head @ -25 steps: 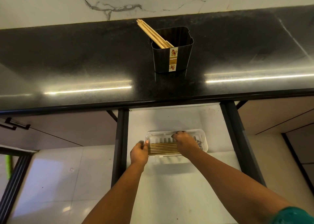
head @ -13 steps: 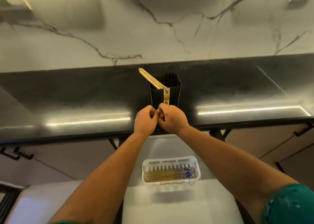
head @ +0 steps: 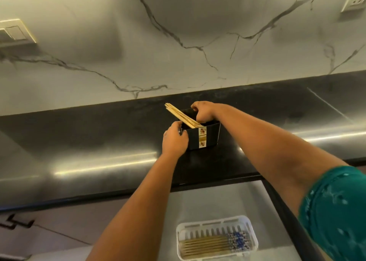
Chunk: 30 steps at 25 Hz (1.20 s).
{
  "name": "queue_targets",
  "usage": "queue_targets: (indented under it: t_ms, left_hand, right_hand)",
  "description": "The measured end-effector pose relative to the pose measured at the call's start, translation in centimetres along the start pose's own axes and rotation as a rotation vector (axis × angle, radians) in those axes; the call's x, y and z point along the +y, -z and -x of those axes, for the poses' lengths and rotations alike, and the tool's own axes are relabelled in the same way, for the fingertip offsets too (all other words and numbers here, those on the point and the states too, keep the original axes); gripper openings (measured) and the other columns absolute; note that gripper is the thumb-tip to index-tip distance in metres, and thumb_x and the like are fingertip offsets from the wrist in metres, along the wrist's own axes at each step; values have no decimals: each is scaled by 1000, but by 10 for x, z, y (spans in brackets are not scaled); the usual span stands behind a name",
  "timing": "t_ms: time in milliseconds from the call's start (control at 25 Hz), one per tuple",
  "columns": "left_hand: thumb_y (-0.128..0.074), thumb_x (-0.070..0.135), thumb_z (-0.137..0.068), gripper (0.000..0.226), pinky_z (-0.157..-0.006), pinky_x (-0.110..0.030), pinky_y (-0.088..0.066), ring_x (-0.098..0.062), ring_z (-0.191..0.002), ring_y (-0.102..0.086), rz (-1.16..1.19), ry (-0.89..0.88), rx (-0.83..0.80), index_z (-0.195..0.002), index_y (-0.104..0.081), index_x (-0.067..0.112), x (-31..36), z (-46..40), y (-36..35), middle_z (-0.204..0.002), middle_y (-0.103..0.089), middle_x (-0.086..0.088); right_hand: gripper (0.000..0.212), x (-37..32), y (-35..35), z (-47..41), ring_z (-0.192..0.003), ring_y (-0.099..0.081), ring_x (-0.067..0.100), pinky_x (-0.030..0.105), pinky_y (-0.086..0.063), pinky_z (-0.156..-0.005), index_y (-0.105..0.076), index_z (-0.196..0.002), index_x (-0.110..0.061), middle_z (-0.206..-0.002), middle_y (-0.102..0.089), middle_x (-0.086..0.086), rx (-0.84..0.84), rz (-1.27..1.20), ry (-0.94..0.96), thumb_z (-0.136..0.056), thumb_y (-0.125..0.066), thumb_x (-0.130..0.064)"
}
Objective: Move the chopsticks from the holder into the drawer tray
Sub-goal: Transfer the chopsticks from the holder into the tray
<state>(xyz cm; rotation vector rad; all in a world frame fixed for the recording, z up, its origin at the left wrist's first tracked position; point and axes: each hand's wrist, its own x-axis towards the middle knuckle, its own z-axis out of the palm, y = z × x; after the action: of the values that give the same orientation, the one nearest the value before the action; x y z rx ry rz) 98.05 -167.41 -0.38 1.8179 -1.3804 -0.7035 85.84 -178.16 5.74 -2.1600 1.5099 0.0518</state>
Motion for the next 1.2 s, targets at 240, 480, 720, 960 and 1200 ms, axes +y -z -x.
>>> queue_targets:
  t_ms: [240, 480, 720, 960, 1200]
  left_hand:
    - [-58, 40, -90, 39, -95, -37, -49, -14, -113, -53, -109, -117, 1, -124, -56, 21, -6, -10, -15, -116, -62, 4]
    - [-59, 17, -92, 7, -74, -30, -58, -15, -83, -67, 39, -89, 202, -93, -66, 15, -6, -32, -14, -88, -68, -2]
    - [-63, 11, -90, 12, -63, -15, -47, -11, -88, -65, 323, 210, 274, -101, -60, 13, 8, -39, -16, -95, -66, 0]
    - [-61, 9, -90, 12, -71, -19, -51, -6, -82, -62, 334, 164, 284, -100, -57, 15, 4, -36, -21, -94, -64, 2]
    - [-59, 1, -89, 22, -83, -28, -57, -12, -92, -67, 317, 79, 180, -108, -61, 11, -6, -39, -21, -98, -67, -3]
  right_hand:
    - [87, 5, -7, -44, -127, -47, 26, 48, -42, -105, -35, -146, -27, -140, -48, 5, -227, -63, -31, -70, -73, -7]
    - [33, 17, -31, -48, -93, -59, 10, 26, -47, -81, -59, -123, -19, -107, -64, 1, -11, -118, 96, -90, -63, -21]
    - [24, 12, -33, -39, -96, -59, 15, 29, -51, -83, -58, -117, -15, -111, -62, 6, -22, -254, 66, -94, -56, -13]
    - [36, 13, -43, -33, -99, -60, 15, 29, -52, -87, -56, -123, -17, -112, -63, 4, -31, -173, 160, -89, -63, -13]
    - [17, 19, -41, -38, -92, -59, 15, 29, -47, -83, -60, -109, -12, -98, -62, 3, 118, -128, 172, -92, -60, -15]
